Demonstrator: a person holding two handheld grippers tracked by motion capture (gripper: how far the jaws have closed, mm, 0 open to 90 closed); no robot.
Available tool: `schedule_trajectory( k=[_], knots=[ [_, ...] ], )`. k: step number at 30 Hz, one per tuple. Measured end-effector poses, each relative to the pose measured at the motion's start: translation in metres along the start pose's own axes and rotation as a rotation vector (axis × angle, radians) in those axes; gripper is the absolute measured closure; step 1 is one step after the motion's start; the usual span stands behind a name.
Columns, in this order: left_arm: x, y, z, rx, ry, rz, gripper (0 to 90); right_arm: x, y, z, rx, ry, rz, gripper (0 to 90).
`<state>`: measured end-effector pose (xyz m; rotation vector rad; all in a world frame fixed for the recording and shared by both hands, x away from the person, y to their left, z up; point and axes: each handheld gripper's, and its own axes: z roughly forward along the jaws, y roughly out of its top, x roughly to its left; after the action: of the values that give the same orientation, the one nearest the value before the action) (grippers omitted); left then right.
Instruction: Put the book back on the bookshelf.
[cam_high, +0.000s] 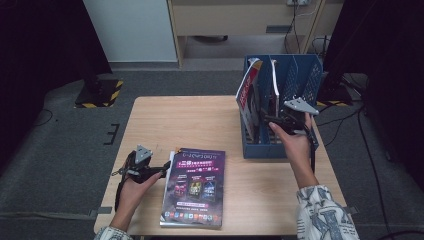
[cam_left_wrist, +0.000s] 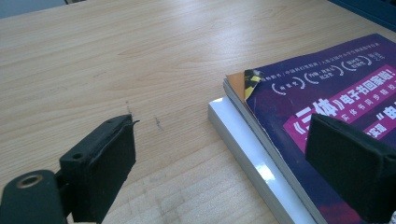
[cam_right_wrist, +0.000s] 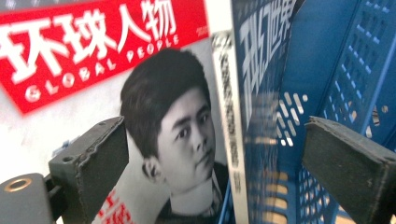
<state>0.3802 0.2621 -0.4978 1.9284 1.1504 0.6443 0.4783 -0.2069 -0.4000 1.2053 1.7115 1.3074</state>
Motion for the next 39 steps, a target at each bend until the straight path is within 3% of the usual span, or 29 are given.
schedule_trajectory(
  k=[7, 15, 25, 31, 39],
  knots=[
    [-0.001, 0.0, 0.0, 0.0, 0.001, 0.003, 8.4, 0.004, -0.012, -0.014, 0.002, -0.009, -0.019, 6.6],
    [-0.003, 0.001, 0.002, 0.005, -0.003, 0.015, 8.4, 0.011, -0.035, -0.032, 0.014, 0.025, -0.01, 7.1],
    [-0.004, 0.0, 0.002, 0.009, -0.003, 0.018, 8.4, 0.023, -0.05, -0.042, 0.011, 0.066, -0.014, 9.4],
    [-0.005, 0.001, 0.003, 0.006, -0.007, 0.016, 8.5, 0.022, -0.055, -0.05, 0.015, 0.061, 0.017, 10.5],
    [-0.007, 0.002, 0.003, 0.006, -0.023, 0.013, 8.5, 0.027, -0.071, -0.055, 0.051, 0.078, -0.005, 14.7]
  ],
)
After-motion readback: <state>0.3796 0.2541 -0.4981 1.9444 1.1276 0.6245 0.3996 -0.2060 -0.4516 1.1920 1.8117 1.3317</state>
